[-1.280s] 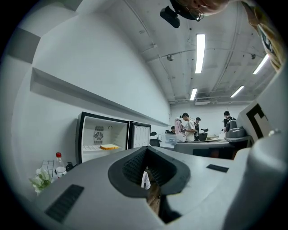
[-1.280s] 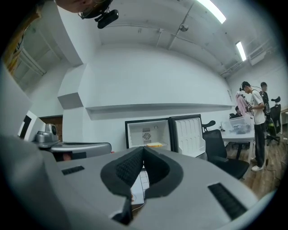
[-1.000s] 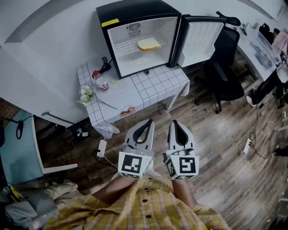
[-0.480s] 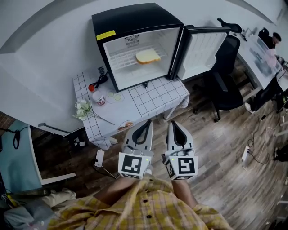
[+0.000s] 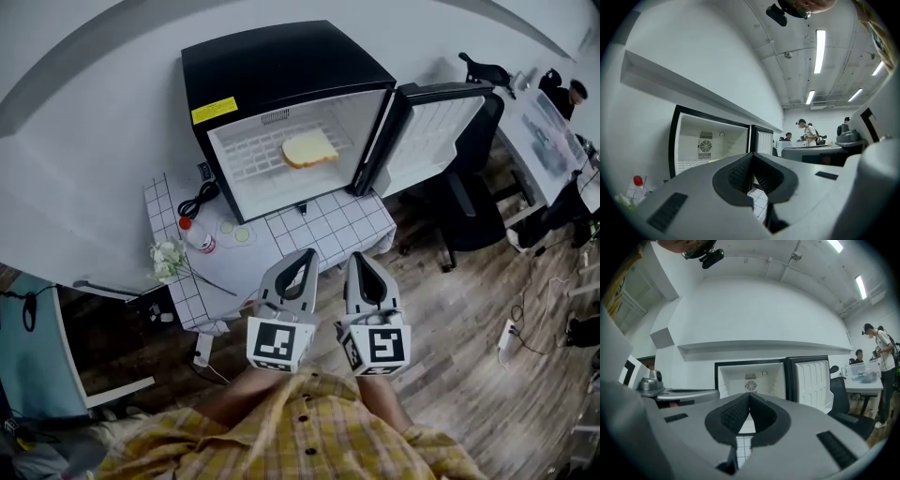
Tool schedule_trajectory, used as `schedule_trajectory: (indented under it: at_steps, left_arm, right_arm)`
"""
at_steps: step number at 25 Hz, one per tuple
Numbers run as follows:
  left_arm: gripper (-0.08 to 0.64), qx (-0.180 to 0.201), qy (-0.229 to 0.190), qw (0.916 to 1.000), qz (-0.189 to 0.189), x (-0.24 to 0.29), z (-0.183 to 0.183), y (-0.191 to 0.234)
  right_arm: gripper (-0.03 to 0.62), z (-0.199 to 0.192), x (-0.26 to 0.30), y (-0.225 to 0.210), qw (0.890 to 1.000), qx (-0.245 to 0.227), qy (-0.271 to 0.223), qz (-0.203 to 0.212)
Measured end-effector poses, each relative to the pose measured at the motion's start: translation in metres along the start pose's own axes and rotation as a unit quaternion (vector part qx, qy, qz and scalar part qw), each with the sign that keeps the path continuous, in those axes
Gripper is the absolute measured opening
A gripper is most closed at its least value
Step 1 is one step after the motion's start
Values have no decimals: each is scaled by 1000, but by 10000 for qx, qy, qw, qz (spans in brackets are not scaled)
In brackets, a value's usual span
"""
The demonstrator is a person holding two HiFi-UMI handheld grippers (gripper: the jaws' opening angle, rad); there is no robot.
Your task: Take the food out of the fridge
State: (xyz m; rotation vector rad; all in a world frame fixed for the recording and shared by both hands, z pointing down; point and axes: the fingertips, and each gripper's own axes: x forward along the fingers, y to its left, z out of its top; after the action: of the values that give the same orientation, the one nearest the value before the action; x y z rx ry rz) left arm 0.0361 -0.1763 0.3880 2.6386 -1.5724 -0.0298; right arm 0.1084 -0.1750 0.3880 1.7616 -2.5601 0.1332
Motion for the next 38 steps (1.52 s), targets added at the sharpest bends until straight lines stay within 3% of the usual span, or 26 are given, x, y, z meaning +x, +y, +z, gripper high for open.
schedule_trajectory:
  at_steps: [14,28,38]
  left_arm:
    - [5,-72,-37,10000,33,64,6,58]
    - [5,-170,30,9998,81,107,2,84]
    - [5,-58,67,9991,410,131,5,93]
  right_arm:
    - [6,9,88,-8,10000,-53,26,42]
    - [6,12,129,-28,10000,-50,71,26]
    - [6,-10,181,-51,9964,645,284,468]
